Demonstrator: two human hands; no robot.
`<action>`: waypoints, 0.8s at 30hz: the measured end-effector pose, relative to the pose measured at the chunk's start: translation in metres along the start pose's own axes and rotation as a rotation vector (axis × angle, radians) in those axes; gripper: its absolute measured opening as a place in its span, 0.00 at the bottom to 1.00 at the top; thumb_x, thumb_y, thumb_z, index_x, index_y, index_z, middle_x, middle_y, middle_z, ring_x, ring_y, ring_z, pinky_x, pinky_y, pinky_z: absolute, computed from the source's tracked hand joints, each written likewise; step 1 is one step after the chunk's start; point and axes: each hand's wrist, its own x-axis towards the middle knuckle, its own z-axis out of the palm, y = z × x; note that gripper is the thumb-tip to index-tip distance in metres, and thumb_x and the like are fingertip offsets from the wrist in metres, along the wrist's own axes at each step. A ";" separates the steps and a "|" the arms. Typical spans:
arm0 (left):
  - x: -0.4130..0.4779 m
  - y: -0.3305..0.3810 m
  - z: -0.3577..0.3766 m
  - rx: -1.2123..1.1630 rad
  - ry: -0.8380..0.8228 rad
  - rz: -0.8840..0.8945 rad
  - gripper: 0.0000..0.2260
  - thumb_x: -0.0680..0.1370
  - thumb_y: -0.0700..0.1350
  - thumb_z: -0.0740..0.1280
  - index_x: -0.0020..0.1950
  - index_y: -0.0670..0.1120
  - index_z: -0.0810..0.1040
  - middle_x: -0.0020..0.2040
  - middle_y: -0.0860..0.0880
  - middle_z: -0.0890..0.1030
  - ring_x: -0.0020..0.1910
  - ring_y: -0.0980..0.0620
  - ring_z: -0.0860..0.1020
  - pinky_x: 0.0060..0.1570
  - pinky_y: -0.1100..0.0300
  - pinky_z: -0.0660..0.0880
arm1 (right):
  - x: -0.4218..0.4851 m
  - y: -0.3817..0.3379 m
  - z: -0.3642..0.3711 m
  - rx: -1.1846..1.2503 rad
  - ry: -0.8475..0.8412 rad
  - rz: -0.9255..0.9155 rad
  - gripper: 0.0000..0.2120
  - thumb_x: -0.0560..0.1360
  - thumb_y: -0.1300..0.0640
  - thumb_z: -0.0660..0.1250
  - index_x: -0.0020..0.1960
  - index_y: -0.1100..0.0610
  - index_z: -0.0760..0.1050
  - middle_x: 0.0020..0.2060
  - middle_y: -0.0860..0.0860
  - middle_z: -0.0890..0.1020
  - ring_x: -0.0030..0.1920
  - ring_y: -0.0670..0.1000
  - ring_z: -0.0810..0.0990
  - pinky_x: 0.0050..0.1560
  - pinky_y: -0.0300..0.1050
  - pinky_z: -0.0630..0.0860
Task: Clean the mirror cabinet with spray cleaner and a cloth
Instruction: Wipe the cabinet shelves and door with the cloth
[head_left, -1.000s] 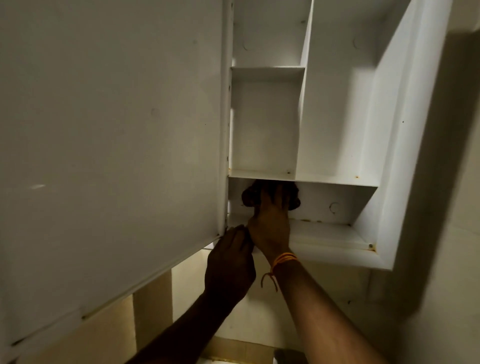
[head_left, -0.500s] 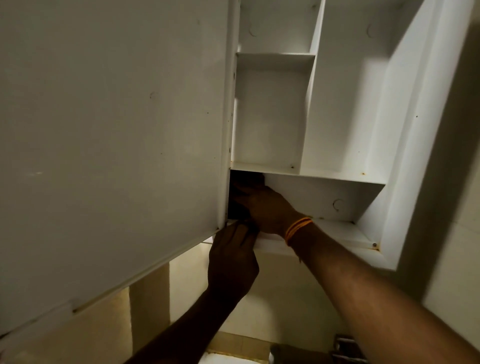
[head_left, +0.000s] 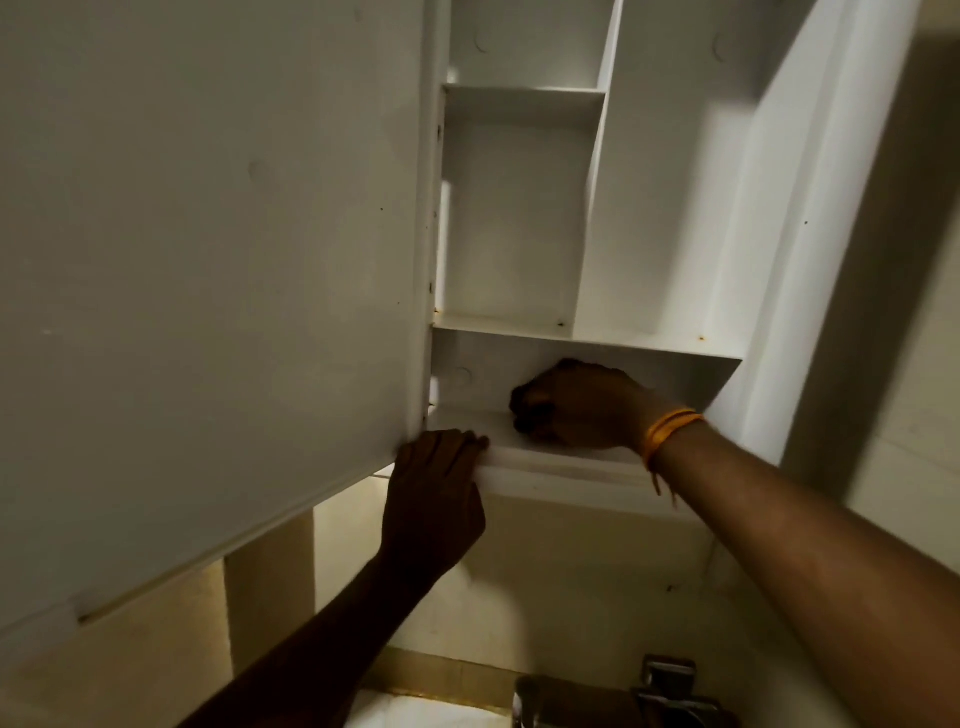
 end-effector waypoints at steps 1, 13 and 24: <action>0.000 -0.001 0.000 0.004 0.006 0.003 0.19 0.70 0.39 0.57 0.56 0.41 0.81 0.52 0.45 0.81 0.53 0.44 0.75 0.51 0.48 0.73 | -0.010 0.008 0.000 0.090 -0.023 0.069 0.15 0.79 0.41 0.60 0.63 0.42 0.75 0.62 0.46 0.78 0.63 0.53 0.74 0.61 0.45 0.71; -0.002 -0.003 0.018 0.055 0.086 0.005 0.16 0.73 0.36 0.57 0.54 0.40 0.81 0.48 0.44 0.81 0.51 0.44 0.73 0.49 0.50 0.69 | -0.050 0.031 0.015 0.272 0.114 0.307 0.16 0.77 0.44 0.65 0.60 0.51 0.76 0.57 0.52 0.81 0.57 0.56 0.79 0.57 0.51 0.76; -0.003 -0.008 0.022 0.044 0.170 0.060 0.12 0.74 0.37 0.59 0.57 0.42 0.72 0.49 0.41 0.81 0.50 0.42 0.74 0.50 0.52 0.69 | 0.059 -0.075 0.018 0.562 0.257 -0.013 0.15 0.78 0.60 0.61 0.63 0.58 0.75 0.60 0.57 0.79 0.60 0.59 0.76 0.62 0.55 0.72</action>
